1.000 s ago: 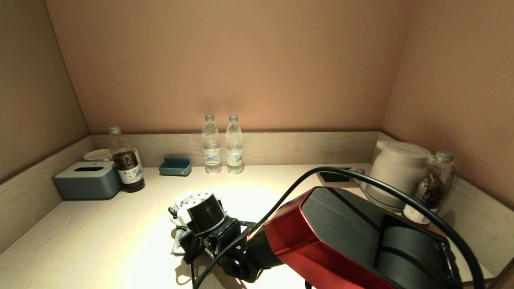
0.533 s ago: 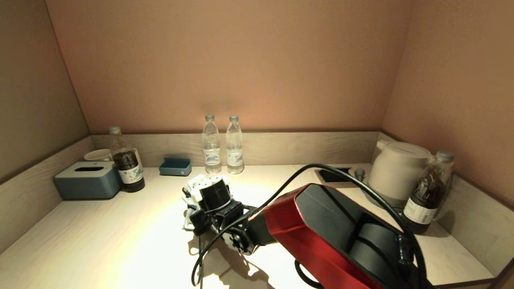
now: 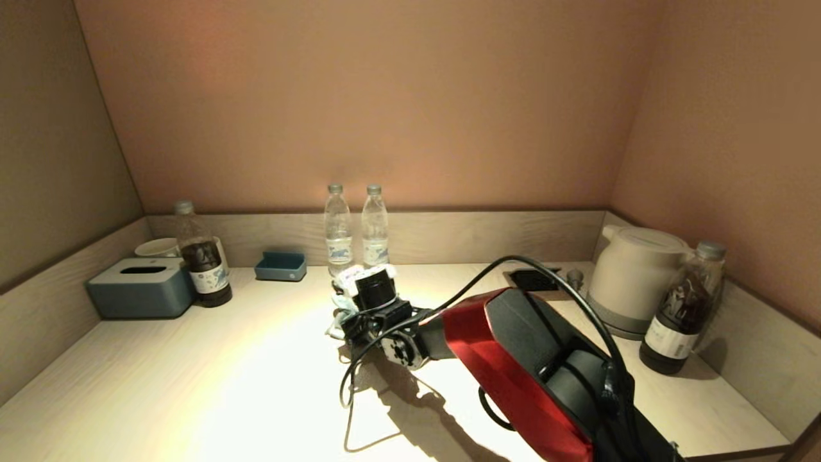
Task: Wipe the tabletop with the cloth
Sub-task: Sweep the stains on the table
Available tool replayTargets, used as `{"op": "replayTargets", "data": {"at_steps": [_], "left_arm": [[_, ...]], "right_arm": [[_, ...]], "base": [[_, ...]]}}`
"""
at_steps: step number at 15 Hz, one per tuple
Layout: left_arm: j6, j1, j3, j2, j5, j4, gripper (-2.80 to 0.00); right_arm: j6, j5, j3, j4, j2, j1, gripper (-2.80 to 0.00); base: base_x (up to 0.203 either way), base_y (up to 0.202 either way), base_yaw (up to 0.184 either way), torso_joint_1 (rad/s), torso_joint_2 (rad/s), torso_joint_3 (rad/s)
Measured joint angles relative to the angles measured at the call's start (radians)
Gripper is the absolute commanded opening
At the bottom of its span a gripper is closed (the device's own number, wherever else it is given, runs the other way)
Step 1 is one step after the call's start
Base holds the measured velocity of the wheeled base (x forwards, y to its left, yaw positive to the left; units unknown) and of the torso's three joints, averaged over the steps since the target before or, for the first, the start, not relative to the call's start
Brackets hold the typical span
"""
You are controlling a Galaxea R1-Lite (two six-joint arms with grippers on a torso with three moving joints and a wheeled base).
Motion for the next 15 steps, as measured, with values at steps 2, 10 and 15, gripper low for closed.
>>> {"op": "replayTargets", "data": {"at_steps": [2,10,15], "left_arm": [[0.0,0.002,0.0,0.0,0.0,0.0,-2.8],[0.001,0.0,0.0,0.0,-0.001,0.0,-2.8],[0.0,0.0,0.0,0.0,0.0,0.0,-2.8]], "right_arm": [[-0.012,0.002,-0.004,0.003,0.002,-0.038,-2.8],[-0.028,-0.003,-0.006,-0.031,-0.001,-0.14,-2.8],[-0.03,0.004,-0.005,-0.032,0.005,-0.162,-2.8]], "base": [[0.0,0.0,0.0,0.0,0.0,0.0],[0.0,0.0,0.0,0.0,0.0,0.0],[0.0,0.0,0.0,0.0,0.0,0.0]]}}
